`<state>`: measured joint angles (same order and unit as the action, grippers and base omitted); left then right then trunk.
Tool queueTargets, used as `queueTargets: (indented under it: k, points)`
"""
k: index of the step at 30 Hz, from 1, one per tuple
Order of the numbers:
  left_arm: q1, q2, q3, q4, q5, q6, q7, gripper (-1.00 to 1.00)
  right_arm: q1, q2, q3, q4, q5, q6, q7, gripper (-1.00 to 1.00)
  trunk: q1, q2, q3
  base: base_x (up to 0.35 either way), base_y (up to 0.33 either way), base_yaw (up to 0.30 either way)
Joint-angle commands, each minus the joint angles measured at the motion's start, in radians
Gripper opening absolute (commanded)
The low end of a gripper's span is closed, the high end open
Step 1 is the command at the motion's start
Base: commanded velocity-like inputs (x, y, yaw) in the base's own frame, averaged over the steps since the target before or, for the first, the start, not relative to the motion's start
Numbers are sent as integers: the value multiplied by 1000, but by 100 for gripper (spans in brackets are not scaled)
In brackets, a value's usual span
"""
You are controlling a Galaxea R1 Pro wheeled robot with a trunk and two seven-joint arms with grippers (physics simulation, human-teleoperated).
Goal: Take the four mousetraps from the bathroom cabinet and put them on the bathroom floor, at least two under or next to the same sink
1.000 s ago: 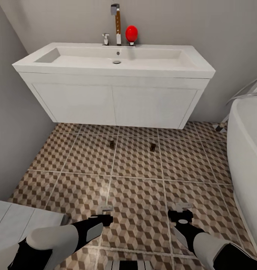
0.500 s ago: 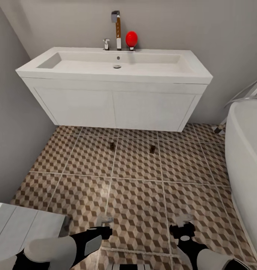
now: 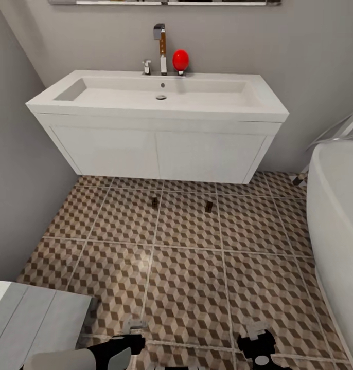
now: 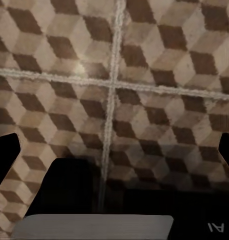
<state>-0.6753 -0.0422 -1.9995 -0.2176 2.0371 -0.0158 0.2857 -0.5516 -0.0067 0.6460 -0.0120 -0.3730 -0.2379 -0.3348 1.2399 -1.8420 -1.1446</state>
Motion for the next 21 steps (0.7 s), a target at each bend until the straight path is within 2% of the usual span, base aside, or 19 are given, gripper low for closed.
queueTargets:
  k: [1, 4, 13, 21]
  points:
    - [5, 1, -6, -1, 4, -2, 6, 100, 9, 0, 9, 1, -8, -5, -2, 100, -4, 7, 3, 0, 0, 0]
    - [26, 2, -7, 6, 3, -2, 6, 100, 48, 3, 9, 4, -6, -12, -1, 100, -16, 28, 12, 0, 0, 0]
    - [75, 4, -7, 15, 2, -4, 5, 100, 102, -1, 9, 10, -5, -16, 2, 100, -50, 91, 40, 0, 0, 0]
    - [90, 45, -7, 12, 1, -6, 5, 100, 139, -2, 9, 13, -5, -17, 2, 100, -81, 147, 65, 0, 0, 0]
